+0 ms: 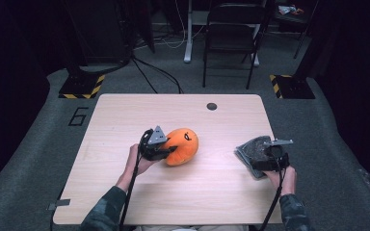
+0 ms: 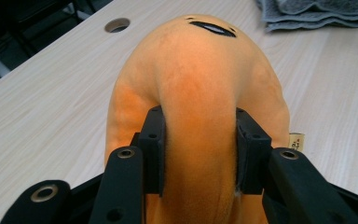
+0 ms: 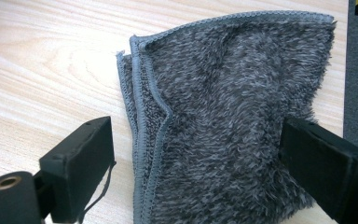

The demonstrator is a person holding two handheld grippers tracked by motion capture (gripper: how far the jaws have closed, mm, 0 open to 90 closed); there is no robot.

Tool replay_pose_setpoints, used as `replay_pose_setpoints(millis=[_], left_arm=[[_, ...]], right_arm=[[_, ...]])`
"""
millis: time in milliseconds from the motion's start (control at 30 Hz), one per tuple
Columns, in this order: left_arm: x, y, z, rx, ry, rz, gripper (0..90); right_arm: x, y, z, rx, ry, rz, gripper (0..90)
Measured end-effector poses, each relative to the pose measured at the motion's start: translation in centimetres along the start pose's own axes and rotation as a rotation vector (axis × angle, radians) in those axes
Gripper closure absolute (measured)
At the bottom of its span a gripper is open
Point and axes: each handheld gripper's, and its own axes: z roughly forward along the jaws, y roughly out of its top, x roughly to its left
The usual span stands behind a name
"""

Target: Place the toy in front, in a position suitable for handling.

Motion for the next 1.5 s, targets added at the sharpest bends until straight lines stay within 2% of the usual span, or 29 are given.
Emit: replay_pose_setpoints(millis=[100,233,333,433,533,600,733,767,867,933,1000,1033,1100,1133,1167,1267,1367,1500], left_arm=[[-0.3,0.8,0.8,-0.008,-0.042,0.025,61.8],[-0.5,1.8,1.9,0.006,-0.093,0.068,61.6],[-0.6,2.3,2.5,0.003,-0.130,0.085,61.3],[-0.5,2.5,3.3,0.012,-0.156,0.086,60.6],[-0.2,1.8,4.7,0.058,-0.183,0.066,57.8],[0.1,1.5,5.0,0.034,-0.196,0.022,54.0],[0.1,1.6,4.5,0.040,-0.163,0.009,38.6],[0.2,1.7,4.3,0.036,-0.152,-0.007,35.2],[0.0,1.9,3.9,0.037,-0.137,-0.031,29.3],[-0.2,2.1,2.8,0.021,-0.101,-0.099,27.2],[-0.4,2.1,2.0,0.016,-0.076,-0.146,23.4],[-0.6,2.0,1.6,0.017,-0.045,-0.169,22.7],[-1.1,2.0,1.1,0.023,-0.015,-0.195,20.5],[-1.3,1.9,0.9,0.034,0.015,-0.208,20.0],[-1.6,1.8,1.0,0.046,0.035,-0.213,18.7],[-2.0,1.6,1.5,0.083,0.062,-0.254,15.3],[-2.5,1.6,2.4,0.087,0.046,-0.284,15.3],[-3.4,1.6,3.8,0.133,0.071,-0.265,15.0]], right_arm=[[0.0,0.0,0.0,0.001,0.000,-0.002,9.4],[-0.1,0.0,0.1,0.004,0.002,-0.002,9.5],[-0.1,0.0,0.1,0.005,0.003,-0.001,9.6],[0.0,0.0,0.1,0.008,0.005,-0.002,9.5],[0.1,-0.1,0.2,0.013,0.007,0.001,9.6],[0.0,-0.1,0.2,0.012,0.007,-0.006,9.6],[0.0,-0.1,0.3,0.014,0.009,-0.006,9.6],[0.0,-0.1,0.3,0.015,0.010,-0.009,9.6],[0.0,-0.1,0.3,0.016,0.011,-0.007,9.6],[0.0,0.0,0.2,0.015,0.013,-0.002,9.6],[0.0,0.0,0.2,0.015,0.013,0.002,9.6],[0.0,0.0,0.2,0.015,0.013,0.003,9.6],[0.1,0.0,0.3,0.019,0.015,0.008,9.7],[0.1,0.0,0.3,0.020,0.015,0.007,9.6],[0.1,0.1,0.3,0.017,0.017,-0.002,9.6],[0.1,0.2,0.3,0.015,0.019,-0.004,9.7],[0.2,0.1,0.3,0.017,0.019,0.000,9.6],[0.0,0.1,0.3,0.022,0.018,0.008,9.6]])
